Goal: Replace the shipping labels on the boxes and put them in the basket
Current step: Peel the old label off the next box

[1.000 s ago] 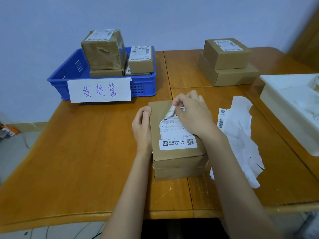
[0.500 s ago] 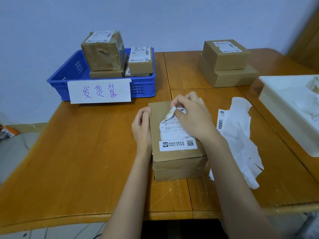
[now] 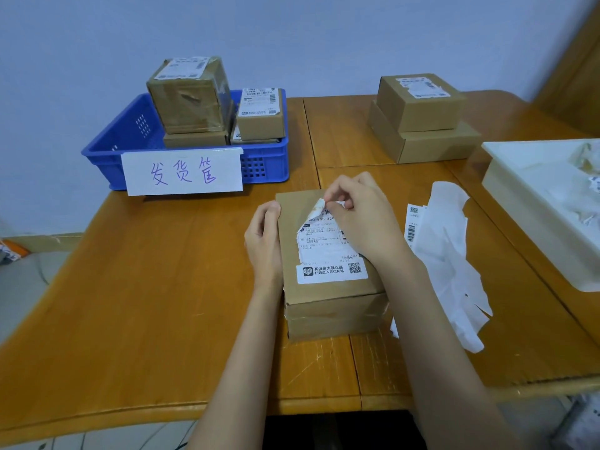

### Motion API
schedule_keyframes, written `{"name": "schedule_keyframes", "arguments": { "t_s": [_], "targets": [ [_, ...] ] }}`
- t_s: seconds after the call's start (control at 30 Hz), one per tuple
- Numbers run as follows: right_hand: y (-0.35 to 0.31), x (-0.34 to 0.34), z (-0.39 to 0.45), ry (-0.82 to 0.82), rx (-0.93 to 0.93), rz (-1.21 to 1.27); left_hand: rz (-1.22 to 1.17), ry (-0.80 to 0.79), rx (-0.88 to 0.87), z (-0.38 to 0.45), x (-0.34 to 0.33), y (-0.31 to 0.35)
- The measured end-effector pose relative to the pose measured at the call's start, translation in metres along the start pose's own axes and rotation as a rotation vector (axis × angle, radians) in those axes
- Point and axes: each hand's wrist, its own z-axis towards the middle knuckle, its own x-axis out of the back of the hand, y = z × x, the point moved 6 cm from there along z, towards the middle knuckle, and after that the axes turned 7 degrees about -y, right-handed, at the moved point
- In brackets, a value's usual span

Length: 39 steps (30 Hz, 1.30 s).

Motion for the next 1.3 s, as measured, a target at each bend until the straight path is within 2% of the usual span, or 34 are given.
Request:
{"name": "schedule_keyframes", "arguments": {
  "t_s": [0.33, 0.4, 0.53, 0.77, 1.0, 1.17, 1.3],
  "targets": [
    [-0.004, -0.004, 0.004, -0.056, -0.019, -0.223, -0.011, 0.000, 0.004, -0.002, -0.001, 0.003],
    [-0.003, -0.003, 0.003, -0.039, -0.017, -0.206, -0.013, 0.001, 0.003, -0.002, -0.001, 0.003],
    [-0.002, 0.003, -0.003, -0.004, 0.008, -0.023, -0.018, 0.001, 0.000, -0.001, -0.001, 0.002],
    [0.000, 0.001, 0.002, 0.000, -0.012, -0.037, -0.017, -0.002, 0.001, -0.002, -0.001, 0.003],
    [-0.005, -0.003, 0.001, -0.058, 0.018, -0.201, 0.004, 0.003, -0.011, -0.003, -0.001, 0.005],
    [0.000, -0.003, -0.001, -0.065, -0.011, -0.088, -0.022, 0.011, -0.010, -0.002, -0.002, 0.006],
    [0.004, 0.006, -0.006, 0.039, -0.060, 0.182, -0.027, 0.007, -0.012, -0.002, -0.001, 0.003]
  ]
}}
